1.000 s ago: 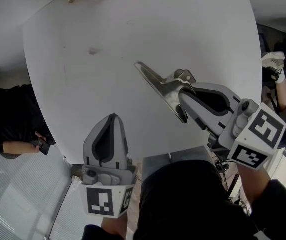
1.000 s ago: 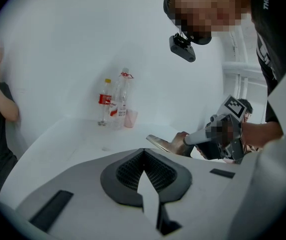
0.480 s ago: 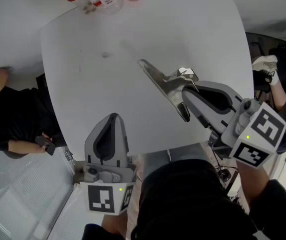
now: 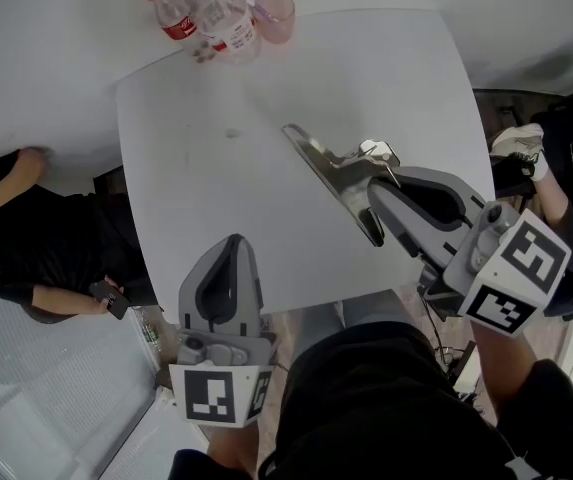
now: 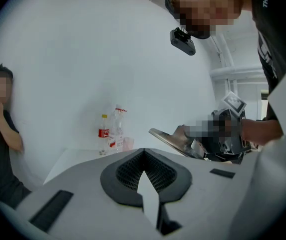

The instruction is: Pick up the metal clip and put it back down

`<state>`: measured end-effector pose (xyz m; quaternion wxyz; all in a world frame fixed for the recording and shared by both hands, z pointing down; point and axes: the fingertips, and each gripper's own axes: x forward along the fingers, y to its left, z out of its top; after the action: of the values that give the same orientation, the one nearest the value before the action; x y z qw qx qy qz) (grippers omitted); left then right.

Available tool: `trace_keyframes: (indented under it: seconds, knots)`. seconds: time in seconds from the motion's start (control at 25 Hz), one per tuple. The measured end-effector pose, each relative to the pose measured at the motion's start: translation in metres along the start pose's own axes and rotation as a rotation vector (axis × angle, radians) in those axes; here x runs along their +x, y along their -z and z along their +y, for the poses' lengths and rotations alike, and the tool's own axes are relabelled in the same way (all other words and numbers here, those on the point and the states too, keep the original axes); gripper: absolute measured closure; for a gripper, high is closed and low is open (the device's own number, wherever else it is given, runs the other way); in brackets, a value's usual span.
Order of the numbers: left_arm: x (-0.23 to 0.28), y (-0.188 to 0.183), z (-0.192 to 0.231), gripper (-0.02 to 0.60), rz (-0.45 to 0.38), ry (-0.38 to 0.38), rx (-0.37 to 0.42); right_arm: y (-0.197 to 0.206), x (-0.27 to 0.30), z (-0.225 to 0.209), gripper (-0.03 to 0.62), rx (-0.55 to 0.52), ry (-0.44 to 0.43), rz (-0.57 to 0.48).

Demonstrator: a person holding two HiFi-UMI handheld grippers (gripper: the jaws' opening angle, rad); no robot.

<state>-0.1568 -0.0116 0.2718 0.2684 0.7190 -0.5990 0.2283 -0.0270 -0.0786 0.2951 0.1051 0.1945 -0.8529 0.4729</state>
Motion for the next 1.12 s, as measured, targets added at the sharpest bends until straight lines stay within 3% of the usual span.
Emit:
trace_keyframes:
  seconds: [0.52,1.12]
  knots:
    - [-0.055,-0.034,-0.006,0.563,-0.157,0.027,0.065,-0.025,-0.042,0.059,0.554,-0.131,0.039,-0.138]
    - [-0.116,-0.036,-0.001,0.563,-0.243,0.051,0.102,-0.027,-0.091,0.119,0.554,-0.232,0.11,-0.254]
